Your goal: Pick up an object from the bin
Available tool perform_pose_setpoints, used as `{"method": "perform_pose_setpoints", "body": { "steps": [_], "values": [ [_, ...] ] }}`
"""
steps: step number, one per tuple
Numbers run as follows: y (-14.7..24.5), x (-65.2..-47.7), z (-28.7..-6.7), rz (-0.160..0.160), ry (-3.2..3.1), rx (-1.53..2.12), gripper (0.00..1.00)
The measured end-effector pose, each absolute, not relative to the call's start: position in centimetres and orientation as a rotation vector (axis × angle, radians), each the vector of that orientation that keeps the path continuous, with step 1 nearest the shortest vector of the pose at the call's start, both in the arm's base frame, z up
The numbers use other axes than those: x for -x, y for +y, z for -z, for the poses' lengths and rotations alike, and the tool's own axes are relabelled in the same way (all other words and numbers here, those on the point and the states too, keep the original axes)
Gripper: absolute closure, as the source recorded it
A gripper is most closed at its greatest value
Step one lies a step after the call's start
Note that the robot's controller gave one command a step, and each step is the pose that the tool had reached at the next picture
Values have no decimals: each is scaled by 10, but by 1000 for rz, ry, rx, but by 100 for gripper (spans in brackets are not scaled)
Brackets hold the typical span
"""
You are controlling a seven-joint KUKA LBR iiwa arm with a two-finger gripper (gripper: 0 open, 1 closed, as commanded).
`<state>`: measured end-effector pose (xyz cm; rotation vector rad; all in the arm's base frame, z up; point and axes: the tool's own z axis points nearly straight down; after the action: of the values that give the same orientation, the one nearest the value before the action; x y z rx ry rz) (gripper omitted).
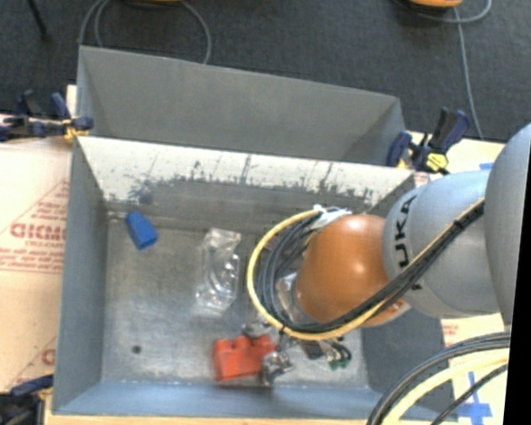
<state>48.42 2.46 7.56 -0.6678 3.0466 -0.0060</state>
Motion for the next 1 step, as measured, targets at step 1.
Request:
{"method": "perform_pose_setpoints", "body": {
  "steps": [1],
  "values": [
    [25, -485, -75, 5, 3043, 668, 0]
  ]
}}
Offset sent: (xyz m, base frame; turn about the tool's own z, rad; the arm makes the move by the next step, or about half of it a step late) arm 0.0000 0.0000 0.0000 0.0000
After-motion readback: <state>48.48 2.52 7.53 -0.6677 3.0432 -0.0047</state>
